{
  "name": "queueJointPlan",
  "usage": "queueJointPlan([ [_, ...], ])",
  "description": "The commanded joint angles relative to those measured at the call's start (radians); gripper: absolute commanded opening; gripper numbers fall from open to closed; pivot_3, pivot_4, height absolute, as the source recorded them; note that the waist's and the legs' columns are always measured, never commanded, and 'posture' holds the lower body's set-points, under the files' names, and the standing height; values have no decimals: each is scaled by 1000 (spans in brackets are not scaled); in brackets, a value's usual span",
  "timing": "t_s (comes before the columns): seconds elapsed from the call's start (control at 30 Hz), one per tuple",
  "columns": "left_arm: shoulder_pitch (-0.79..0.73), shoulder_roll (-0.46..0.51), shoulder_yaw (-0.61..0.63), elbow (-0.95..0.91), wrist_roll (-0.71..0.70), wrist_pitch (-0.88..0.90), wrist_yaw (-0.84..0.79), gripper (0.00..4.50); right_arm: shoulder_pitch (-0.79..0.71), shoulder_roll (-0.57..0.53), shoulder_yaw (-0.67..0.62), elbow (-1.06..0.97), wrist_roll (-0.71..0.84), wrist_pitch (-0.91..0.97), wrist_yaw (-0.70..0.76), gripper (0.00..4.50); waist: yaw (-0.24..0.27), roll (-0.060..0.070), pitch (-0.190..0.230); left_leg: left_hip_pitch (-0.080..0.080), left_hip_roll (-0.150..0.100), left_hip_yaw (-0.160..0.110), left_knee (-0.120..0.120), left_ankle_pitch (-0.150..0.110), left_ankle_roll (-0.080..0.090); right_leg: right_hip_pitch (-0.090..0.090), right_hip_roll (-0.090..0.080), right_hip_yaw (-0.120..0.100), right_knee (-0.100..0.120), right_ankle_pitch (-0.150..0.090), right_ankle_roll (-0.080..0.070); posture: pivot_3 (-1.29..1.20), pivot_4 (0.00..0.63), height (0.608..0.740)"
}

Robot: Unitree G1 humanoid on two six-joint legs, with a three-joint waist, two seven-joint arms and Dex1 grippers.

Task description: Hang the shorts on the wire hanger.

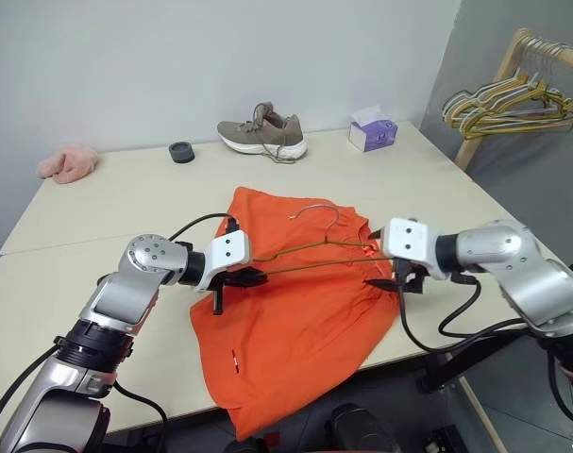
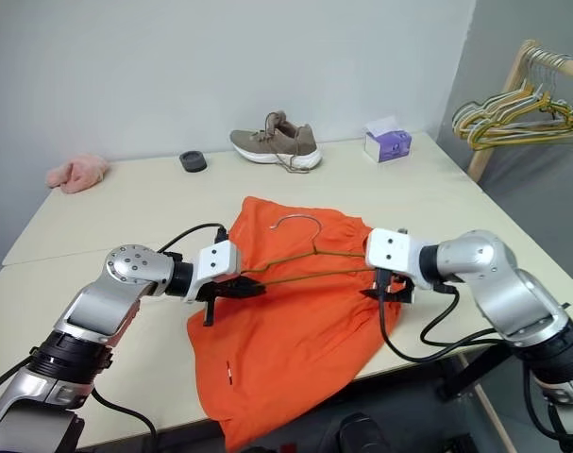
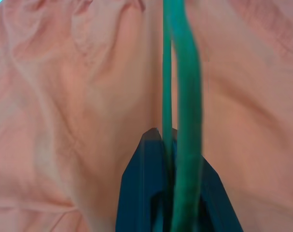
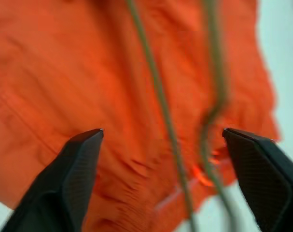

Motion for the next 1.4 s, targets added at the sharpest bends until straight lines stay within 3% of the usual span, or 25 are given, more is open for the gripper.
queueJointPlan([
  [0.03, 4, 6, 10, -32, 13, -25, 21, 0, -34, 8, 13, 10, -25, 25, 15, 2912, 1, 0, 0, 0, 0, 0, 0, 0, 0, -1, 0, 0, 0, 0, 0, -255, 43, 740],
  [0.3, 24, 3, 10, -49, 15, -26, 28, 0, -47, 37, 23, 61, -44, 38, 25, 103, 4, 0, 0, 0, 0, 0, 0, 0, 0, -1, 0, -1, 1, 0, 0, -253, 42, 740],
  [0.53, 28, -52, 52, -34, -52, 6, 42, 0, -19, 4, 5, 44, -31, 31, 62, 39, 4, 0, 0, 0, 0, 0, 1, 0, 0, 0, 0, -1, 1, 0, 0, -258, 37, 740],
  [0.63, 34, -63, 77, -34, -100, 21, 24, 698, -5, -19, -7, 37, -25, 15, 82, 0, 4, 0, 0, 0, 0, 0, 1, 0, 0, 0, 0, -1, 1, 0, 0, -260, 36, 740],
  [0.87, 11, -113, 194, 9, -226, 114, 94, 2829, 69, -99, -84, 19, 10, -4, 124, 0, 2, 0, 0, 0, 0, 0, 2, 0, 0, 0, 0, -1, 1, 0, 0, -264, 29, 740],
  [1.03, -13, -91, 248, 81, -231, 114, 121, 4367, 150, -150, -180, -1, 58, 38, 123, 0, 1, -1, 0, 0, 0, 0, 3, 0, 0, 1, 0, -1, 1, 0, 0, -269, 29, 740],
  [1.27, -19, -72, 282, 144, -215, 89, 138, 4367, 299, -166, -417, 18, 174, 210, 70, 0, 0, -1, -1, 0, 0, 0, 2, 0, 0, 1, 0, -1, 1, 0, 0, -287, 31, 740],
  [1.4, 27, -56, 256, 66, -260, 153, 73, 4440, 355, -133, -501, 96, 231, 301, 29, 0, -5, -1, -1, 0, 0, 1, 2, 0, 0, 1, 0, -1, 1, 0, 0, -300, 32, 740],
])
